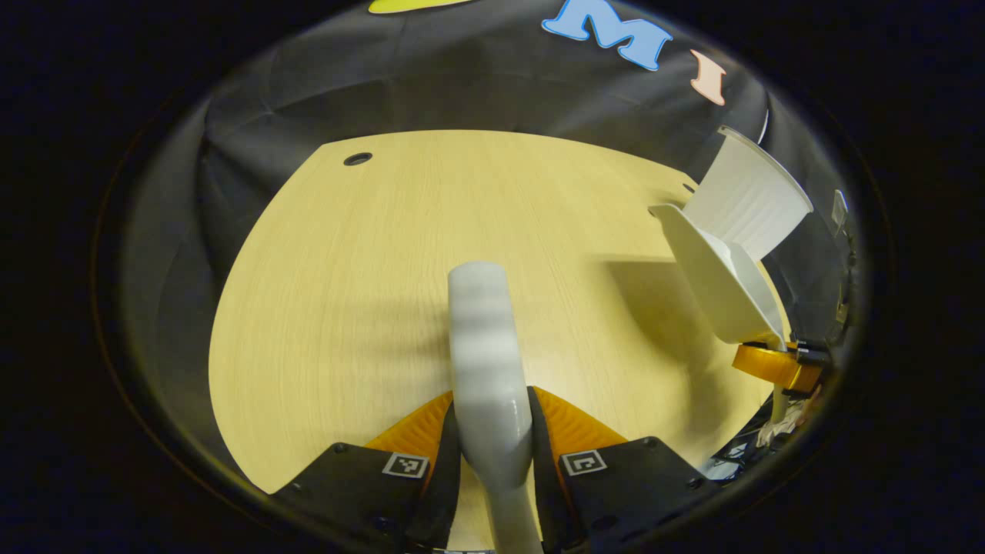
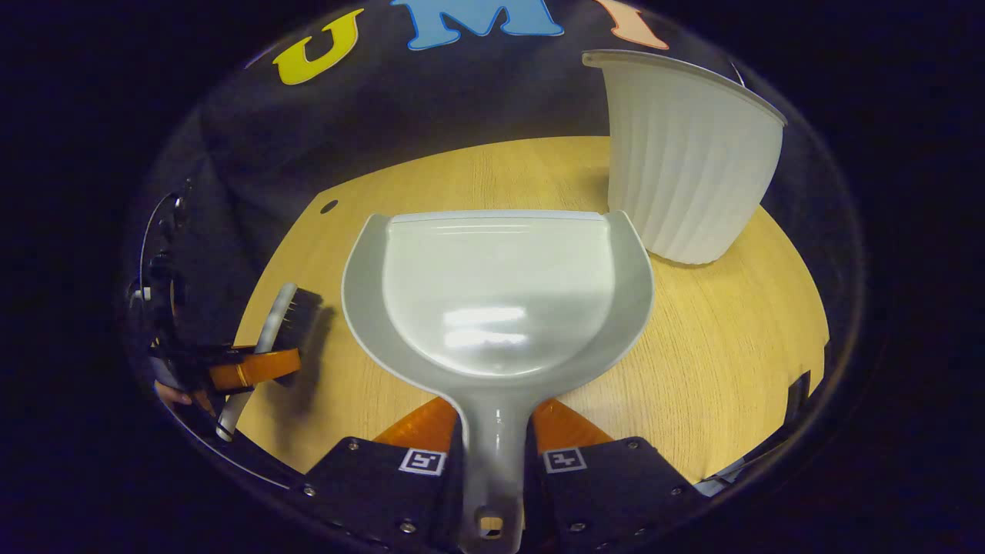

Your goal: Pick up the small broom and dustpan from the desktop, sweep the trash into the dustpan with the broom, and then empty the trash into the garbage bin.

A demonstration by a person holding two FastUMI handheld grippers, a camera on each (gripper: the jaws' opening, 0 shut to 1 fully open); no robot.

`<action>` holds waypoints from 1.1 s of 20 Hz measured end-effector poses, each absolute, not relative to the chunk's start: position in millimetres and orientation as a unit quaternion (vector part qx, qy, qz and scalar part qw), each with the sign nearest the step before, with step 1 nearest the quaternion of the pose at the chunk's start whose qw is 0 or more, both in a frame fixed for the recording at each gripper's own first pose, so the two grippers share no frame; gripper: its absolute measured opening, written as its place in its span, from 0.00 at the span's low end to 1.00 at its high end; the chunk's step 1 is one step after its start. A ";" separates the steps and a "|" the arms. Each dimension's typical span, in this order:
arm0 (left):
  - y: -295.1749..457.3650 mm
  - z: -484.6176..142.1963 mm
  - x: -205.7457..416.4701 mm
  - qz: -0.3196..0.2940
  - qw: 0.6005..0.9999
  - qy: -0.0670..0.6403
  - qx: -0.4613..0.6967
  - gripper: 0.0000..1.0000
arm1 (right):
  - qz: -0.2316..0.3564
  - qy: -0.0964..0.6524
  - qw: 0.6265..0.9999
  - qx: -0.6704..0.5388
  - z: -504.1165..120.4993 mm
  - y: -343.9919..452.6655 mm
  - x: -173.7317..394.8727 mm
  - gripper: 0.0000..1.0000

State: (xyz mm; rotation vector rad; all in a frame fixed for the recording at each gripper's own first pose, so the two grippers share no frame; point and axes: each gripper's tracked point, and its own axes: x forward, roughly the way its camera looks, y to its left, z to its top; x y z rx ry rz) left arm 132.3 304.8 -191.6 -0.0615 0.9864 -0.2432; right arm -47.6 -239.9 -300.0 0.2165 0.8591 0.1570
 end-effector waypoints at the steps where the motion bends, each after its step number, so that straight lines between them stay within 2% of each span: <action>1: 304.0 -193.6 129.2 -0.115 0.873 0.474 -0.027 0.46 | 0.072 0.421 0.899 0.094 -303.8 -241.0 -48.2 0.32; 5: 295.5 -200.6 130.1 -0.103 0.870 0.481 -0.028 0.51 | 0.062 0.437 0.895 0.064 -312.6 -246.8 -47.4 0.31; 8: 296.2 -202.7 132.8 -0.096 0.869 0.485 -0.029 0.46 | 0.052 0.452 0.888 0.066 -317.0 -249.1 -51.3 0.31; 9: 299.2 -203.8 133.5 -0.093 0.869 0.486 -0.028 0.49 | 0.050 0.457 0.885 0.069 -315.8 -248.6 -52.6 0.32; 11: 298.9 -202.2 137.7 -0.090 0.868 0.487 -0.028 0.47 | 0.048 0.464 0.882 0.074 -316.5 -248.3 -53.6 0.32; 12: 298.3 -200.4 138.8 -0.088 0.868 0.488 -0.027 0.52 | 0.047 0.468 0.880 0.072 -318.2 -248.0 -54.4 0.31; 16: 298.0 -199.3 132.4 -0.081 0.866 0.493 -0.027 0.51 | 0.044 0.479 0.873 0.075 -318.2 -248.1 -57.0 0.33; 22: 298.5 -199.2 136.0 -0.073 0.871 0.485 -0.017 0.55 | 0.046 0.476 0.874 0.086 -315.2 -246.5 -57.7 0.36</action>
